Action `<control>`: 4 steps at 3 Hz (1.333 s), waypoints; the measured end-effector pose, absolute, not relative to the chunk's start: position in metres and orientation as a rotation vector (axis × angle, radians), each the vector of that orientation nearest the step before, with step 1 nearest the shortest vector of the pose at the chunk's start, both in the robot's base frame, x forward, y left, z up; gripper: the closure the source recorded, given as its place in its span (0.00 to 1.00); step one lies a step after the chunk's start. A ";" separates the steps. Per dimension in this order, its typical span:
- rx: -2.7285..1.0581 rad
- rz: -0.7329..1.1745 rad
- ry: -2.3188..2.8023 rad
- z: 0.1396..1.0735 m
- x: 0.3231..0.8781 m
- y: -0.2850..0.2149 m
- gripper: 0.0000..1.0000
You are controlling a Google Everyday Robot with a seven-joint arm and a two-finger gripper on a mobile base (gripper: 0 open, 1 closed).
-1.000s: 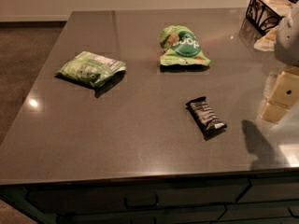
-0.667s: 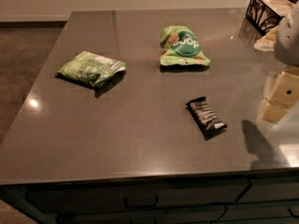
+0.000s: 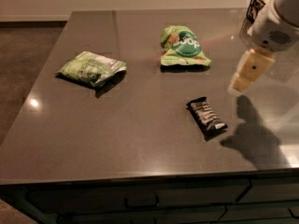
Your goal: Move green rice chip bag near rxbar chocolate
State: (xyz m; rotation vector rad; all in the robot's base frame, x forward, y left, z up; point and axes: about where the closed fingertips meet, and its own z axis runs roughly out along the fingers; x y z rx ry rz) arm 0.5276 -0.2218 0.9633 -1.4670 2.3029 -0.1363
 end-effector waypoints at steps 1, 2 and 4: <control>-1.277 -0.112 2.357 0.947 0.587 -0.225 0.00; -1.077 -0.062 2.406 0.928 0.641 -0.227 0.00; -0.815 0.021 2.446 0.906 0.722 -0.219 0.00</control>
Offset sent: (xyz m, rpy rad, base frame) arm 0.1824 -0.0117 -0.0573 0.2636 -0.0590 -0.4426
